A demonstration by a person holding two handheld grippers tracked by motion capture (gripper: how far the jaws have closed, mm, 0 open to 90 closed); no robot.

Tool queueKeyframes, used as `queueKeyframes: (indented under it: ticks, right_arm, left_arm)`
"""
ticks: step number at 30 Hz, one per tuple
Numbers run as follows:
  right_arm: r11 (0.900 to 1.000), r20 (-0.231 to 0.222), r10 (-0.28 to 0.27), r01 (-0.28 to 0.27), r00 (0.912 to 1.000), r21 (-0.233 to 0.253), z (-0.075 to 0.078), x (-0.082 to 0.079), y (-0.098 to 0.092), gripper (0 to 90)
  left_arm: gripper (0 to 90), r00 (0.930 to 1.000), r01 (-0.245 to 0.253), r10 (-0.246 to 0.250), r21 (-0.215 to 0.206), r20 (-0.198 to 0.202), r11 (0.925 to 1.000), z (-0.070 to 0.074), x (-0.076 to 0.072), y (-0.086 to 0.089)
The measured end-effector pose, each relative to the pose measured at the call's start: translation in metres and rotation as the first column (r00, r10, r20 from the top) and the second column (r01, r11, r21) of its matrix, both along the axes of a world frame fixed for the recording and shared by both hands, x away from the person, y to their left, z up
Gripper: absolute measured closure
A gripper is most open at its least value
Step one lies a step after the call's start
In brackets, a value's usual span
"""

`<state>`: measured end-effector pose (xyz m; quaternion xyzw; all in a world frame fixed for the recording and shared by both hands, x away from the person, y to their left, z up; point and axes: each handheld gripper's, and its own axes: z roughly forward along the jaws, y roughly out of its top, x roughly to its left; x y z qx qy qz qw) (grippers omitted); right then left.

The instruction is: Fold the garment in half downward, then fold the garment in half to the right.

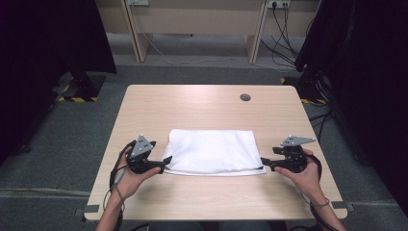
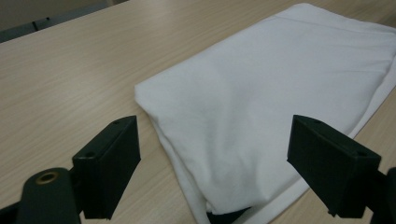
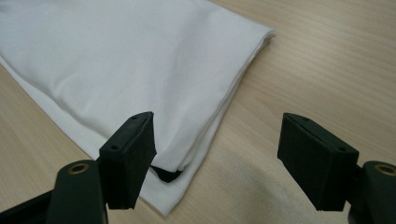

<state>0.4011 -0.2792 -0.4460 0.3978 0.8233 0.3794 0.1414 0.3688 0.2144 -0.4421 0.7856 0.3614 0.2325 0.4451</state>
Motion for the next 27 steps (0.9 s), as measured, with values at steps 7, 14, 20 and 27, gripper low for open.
queueKeyframes:
  ticks: [7,14,20,27]
  right_arm:
    - [0.999,-0.002,-0.024,0.024,0.9997,0.021,0.0,-0.001,-0.004,26.3]
    - [1.0,0.001,-0.023,0.023,0.9997,0.016,0.0,-0.004,-0.005,26.2]
    - [0.999,0.009,-0.022,0.022,0.9997,0.024,0.004,-0.003,-0.004,26.0]
    - [1.0,0.011,-0.011,0.011,0.9999,0.015,0.008,0.001,-0.002,25.8]
  left_arm:
    - [15.9,0.9998,-0.018,0.018,-0.001,0.01,0.9998,0.004,-0.001,0.006]
    - [15.9,0.9998,-0.018,0.018,0.003,0.008,0.9998,0.002,-0.002,0.006]
    - [16.9,0.9997,-0.023,0.023,0.002,0.012,0.9997,0.004,0.003,0.008]
    - [23.2,0.9993,-0.037,0.037,0.015,0.008,0.9992,0.01,0.03,0.006]
